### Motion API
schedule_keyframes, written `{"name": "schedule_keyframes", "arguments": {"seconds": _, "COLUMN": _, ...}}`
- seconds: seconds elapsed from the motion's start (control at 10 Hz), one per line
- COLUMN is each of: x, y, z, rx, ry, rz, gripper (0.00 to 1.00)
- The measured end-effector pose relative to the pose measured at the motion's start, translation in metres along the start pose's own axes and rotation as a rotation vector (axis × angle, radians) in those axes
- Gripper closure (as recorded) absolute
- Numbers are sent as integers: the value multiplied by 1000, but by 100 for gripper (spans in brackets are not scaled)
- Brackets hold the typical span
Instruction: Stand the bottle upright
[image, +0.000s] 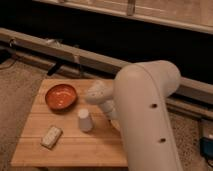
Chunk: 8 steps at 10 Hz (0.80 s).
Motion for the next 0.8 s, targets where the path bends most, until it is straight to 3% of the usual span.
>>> {"name": "schedule_keyframes", "arguments": {"seconds": 0.3, "x": 24, "y": -23, "z": -26, "rx": -72, "ry": -217, "rz": 129, "gripper": 100}}
{"name": "schedule_keyframes", "arguments": {"seconds": 0.5, "x": 27, "y": -29, "z": -38, "rx": -104, "ry": -351, "rz": 207, "gripper": 100}}
{"name": "schedule_keyframes", "arguments": {"seconds": 0.8, "x": 23, "y": -28, "z": -54, "rx": -139, "ry": -488, "rz": 267, "gripper": 100}}
